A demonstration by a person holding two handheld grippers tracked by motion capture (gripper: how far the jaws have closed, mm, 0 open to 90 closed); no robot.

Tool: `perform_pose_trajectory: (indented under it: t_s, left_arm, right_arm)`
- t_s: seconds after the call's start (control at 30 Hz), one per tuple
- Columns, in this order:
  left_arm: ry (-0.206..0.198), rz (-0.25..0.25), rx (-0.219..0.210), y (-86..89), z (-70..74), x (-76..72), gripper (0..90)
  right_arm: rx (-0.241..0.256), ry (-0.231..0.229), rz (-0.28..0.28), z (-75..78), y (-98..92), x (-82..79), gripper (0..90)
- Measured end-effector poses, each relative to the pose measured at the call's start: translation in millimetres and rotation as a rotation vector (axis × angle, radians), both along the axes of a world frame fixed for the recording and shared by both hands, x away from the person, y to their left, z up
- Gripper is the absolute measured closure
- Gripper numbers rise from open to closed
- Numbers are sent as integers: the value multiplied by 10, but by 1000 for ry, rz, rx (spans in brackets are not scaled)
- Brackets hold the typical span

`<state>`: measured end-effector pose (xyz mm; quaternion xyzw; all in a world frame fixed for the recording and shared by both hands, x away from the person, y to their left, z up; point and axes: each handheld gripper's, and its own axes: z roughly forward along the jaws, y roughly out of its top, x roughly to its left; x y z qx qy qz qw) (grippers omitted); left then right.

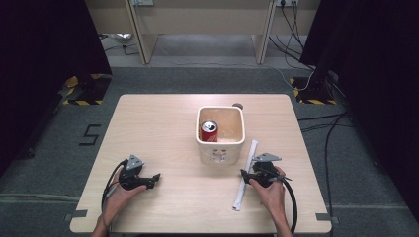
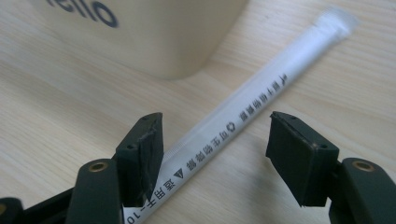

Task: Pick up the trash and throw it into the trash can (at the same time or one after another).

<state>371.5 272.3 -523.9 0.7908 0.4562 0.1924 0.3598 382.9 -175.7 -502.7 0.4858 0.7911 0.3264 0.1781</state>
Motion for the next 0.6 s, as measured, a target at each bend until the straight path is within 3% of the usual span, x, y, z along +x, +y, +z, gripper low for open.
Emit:
perform_pose_trajectory:
  t_s: [0.33,0.6]
  left_arm:
    - [0,0,0,0,0,0,136]
    - [0,0,0,0,0,0,136]
  right_arm:
    - [14,12,-25,-20,-219,-13,501]
    - [24,11,-5,-24,-204,12,554]
